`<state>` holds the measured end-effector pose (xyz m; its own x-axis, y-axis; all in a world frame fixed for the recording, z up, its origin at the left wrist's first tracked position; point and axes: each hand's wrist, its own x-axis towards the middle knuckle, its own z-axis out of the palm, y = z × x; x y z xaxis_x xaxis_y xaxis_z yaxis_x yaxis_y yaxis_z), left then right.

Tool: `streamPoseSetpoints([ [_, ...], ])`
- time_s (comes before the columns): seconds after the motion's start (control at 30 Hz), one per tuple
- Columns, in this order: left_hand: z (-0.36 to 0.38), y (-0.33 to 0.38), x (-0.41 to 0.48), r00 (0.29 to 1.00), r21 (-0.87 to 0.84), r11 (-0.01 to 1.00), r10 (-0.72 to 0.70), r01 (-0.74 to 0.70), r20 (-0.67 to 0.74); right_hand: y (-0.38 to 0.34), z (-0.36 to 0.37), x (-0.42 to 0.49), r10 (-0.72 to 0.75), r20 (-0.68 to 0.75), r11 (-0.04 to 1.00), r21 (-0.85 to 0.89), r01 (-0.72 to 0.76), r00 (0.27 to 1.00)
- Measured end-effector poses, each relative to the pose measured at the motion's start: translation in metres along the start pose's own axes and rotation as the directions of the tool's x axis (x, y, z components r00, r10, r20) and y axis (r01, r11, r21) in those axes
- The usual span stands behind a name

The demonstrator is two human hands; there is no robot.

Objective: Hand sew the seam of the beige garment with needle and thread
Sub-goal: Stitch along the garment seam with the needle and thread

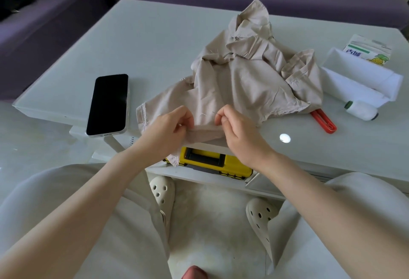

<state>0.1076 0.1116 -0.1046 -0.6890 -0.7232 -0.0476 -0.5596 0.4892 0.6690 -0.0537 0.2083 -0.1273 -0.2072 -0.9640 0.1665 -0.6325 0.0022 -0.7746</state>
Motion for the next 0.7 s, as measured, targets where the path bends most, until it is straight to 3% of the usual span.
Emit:
streamPoseSetpoints([
  [0.13,-0.001,0.002,0.0,0.998,-0.015,0.999,0.032,-0.031,0.051,0.006,0.003,0.002,0.013,0.092,0.989,-0.15,0.0,0.996],
  [0.27,-0.004,0.0,-0.004,0.995,0.031,0.995,0.089,-0.091,0.046,0.007,0.001,0.003,-0.009,0.159,0.987,-0.155,0.034,0.987],
  [0.47,-0.009,-0.004,-0.005,1.0,-0.039,0.999,0.003,-0.003,0.022,0.01,-0.001,0.0,-0.047,0.216,0.973,-0.212,0.093,0.975],
  [0.53,-0.009,-0.006,-0.004,1.0,-0.038,0.999,-0.008,0.007,-0.029,0.013,-0.003,0.001,-0.023,0.193,0.978,-0.2,0.063,0.981],
  [0.63,-0.009,-0.005,-0.006,0.97,-0.02,1.0,0.013,-0.018,-0.242,0.014,-0.007,0.001,0.022,0.181,0.983,-0.184,0.012,0.983],
  [0.7,-0.006,-0.004,-0.009,0.965,-0.006,0.998,0.06,-0.064,-0.255,0.015,-0.009,0.001,0.047,0.154,0.983,-0.181,-0.019,0.987],
])
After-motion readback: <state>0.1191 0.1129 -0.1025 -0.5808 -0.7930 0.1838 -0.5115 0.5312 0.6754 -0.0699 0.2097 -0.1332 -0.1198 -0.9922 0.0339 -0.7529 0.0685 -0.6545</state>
